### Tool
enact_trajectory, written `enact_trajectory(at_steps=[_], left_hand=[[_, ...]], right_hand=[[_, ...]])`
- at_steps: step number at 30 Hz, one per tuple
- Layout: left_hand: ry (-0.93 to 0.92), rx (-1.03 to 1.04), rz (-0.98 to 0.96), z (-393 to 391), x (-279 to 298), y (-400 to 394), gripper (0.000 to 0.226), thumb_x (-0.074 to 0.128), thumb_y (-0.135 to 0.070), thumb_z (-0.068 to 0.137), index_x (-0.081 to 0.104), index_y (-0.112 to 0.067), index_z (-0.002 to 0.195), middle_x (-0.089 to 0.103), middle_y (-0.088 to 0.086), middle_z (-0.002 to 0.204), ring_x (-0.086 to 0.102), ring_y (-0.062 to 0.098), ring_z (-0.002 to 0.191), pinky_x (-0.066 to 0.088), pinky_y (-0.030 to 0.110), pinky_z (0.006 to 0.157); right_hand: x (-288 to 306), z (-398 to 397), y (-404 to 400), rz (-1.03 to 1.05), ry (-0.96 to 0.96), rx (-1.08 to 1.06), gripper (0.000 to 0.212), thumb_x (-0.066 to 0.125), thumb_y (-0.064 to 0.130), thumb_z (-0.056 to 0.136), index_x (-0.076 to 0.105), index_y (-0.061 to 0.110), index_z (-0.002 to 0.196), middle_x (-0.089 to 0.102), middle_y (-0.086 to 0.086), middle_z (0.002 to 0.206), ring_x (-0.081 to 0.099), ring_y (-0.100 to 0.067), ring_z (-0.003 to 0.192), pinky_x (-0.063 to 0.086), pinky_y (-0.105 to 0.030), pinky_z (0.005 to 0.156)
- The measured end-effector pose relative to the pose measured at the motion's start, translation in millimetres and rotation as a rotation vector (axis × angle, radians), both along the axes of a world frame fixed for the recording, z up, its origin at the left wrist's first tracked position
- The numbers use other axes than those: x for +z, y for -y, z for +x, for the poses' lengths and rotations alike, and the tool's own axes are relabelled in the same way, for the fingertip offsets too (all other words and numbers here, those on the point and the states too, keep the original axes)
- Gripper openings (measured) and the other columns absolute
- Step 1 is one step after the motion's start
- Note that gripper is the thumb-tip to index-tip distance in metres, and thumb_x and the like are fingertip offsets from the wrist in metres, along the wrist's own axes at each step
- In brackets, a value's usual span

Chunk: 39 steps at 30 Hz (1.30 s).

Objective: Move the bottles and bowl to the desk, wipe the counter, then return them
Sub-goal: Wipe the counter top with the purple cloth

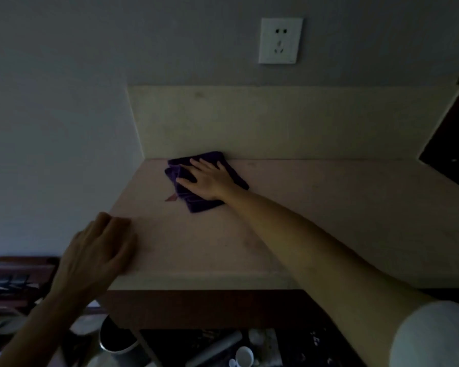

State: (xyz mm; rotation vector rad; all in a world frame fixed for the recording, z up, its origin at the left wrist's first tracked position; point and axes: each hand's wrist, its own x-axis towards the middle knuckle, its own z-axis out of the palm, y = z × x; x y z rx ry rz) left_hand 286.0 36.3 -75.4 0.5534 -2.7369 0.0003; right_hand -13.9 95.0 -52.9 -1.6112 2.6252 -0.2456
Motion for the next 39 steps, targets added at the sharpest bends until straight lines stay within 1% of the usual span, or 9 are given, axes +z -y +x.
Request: enact_trajectory(at_steps=[3, 7, 12, 18, 20, 26, 33, 37, 39], left_hand=[[-0.061, 0.092, 0.047, -24.9, 4.7, -18.8, 0.057, 0.028, -0.058, 0.089, 0.057, -0.022, 0.122, 0.055, 0.003, 0.111, 0.060, 0.032, 0.095, 0.044, 0.040, 0.076], [-0.043, 0.002, 0.068, -53.8, 8.6, -52.9, 0.062, 0.029, -0.059, 0.088, 0.058, -0.023, 0.130, 0.052, 0.001, 0.123, 0.061, 0.028, 0.102, 0.040, 0.039, 0.085], [0.025, -0.057, 0.113, -65.7, 4.5, -58.3, 0.061, 0.022, -0.063, 0.091, 0.055, -0.035, 0.134, 0.050, -0.010, 0.125, 0.059, 0.019, 0.110, 0.041, 0.036, 0.080], [0.048, -0.066, 0.163, -68.0, -4.2, -41.1, 0.058, 0.020, -0.068, 0.090, 0.046, -0.047, 0.138, 0.046, -0.019, 0.124, 0.060, 0.014, 0.110, 0.049, 0.040, 0.079], [0.042, -0.052, 0.135, -69.0, -3.4, -41.7, 0.058, 0.020, -0.066, 0.091, 0.048, -0.045, 0.138, 0.047, -0.018, 0.122, 0.060, 0.014, 0.108, 0.048, 0.038, 0.077], [0.013, -0.035, 0.075, -65.4, 7.0, -60.9, 0.053, 0.026, -0.054, 0.094, 0.058, -0.032, 0.130, 0.056, -0.005, 0.118, 0.059, 0.020, 0.106, 0.040, 0.035, 0.076], [0.023, -0.030, 0.075, -66.9, 10.6, -63.9, 0.051, 0.030, -0.051, 0.090, 0.060, -0.028, 0.125, 0.057, -0.002, 0.114, 0.059, 0.022, 0.103, 0.041, 0.036, 0.079], [-0.008, -0.035, 0.118, -66.1, 13.9, -66.0, 0.051, 0.028, -0.051, 0.089, 0.058, -0.028, 0.125, 0.054, -0.003, 0.114, 0.057, 0.021, 0.104, 0.038, 0.035, 0.082], [-0.059, -0.056, 0.212, -63.2, 16.0, -65.3, 0.051, 0.028, -0.050, 0.088, 0.056, -0.029, 0.125, 0.053, -0.004, 0.118, 0.056, 0.018, 0.105, 0.038, 0.035, 0.086]], right_hand=[[-1.8, -45.3, -72.1, 0.008, -0.027, -0.073, 0.073, 0.012, 0.076, 0.086, 0.014, 0.042, 0.150, 0.007, 0.013, 0.163, 0.006, -0.012, 0.150, 0.004, -0.051, 0.120], [-2.2, -110.2, -176.8, 0.040, -0.046, -0.264, 0.072, 0.014, 0.074, 0.088, 0.012, 0.040, 0.151, 0.007, 0.012, 0.163, 0.006, -0.012, 0.150, 0.006, -0.050, 0.120], [1.0, -174.6, -282.4, 0.046, -0.019, -0.483, 0.076, 0.012, 0.078, 0.085, 0.012, 0.040, 0.151, 0.006, 0.012, 0.163, 0.005, -0.014, 0.150, 0.007, -0.051, 0.120], [7.9, -232.2, -366.3, 0.061, 0.004, -0.708, 0.078, 0.010, 0.077, 0.085, 0.012, 0.038, 0.152, 0.005, 0.009, 0.163, 0.006, -0.017, 0.150, 0.003, -0.052, 0.120], [8.4, -241.5, -385.3, 0.079, 0.002, -0.780, 0.078, 0.010, 0.077, 0.086, 0.013, 0.036, 0.153, 0.006, 0.008, 0.163, 0.006, -0.017, 0.150, 0.003, -0.051, 0.120], [8.8, -233.7, -385.6, 0.110, 0.033, -0.872, 0.076, 0.011, 0.074, 0.088, 0.012, 0.036, 0.153, 0.003, 0.010, 0.163, 0.002, -0.017, 0.150, 0.001, -0.060, 0.117], [0.1, -187.6, -371.9, 0.129, 0.038, -0.859, 0.074, 0.013, 0.072, 0.089, 0.009, 0.036, 0.153, -0.002, 0.008, 0.163, 0.000, -0.019, 0.151, 0.002, -0.059, 0.117], [-4.0, -140.2, -333.4, 0.137, 0.032, -0.805, 0.076, 0.011, 0.072, 0.088, 0.006, 0.034, 0.154, -0.004, 0.008, 0.163, -0.002, -0.019, 0.151, 0.002, -0.059, 0.117], [-3.1, -110.1, -302.7, 0.129, 0.038, -0.756, 0.077, 0.009, 0.072, 0.088, 0.004, 0.033, 0.154, -0.006, 0.008, 0.163, -0.003, -0.020, 0.151, 0.001, -0.059, 0.117]])
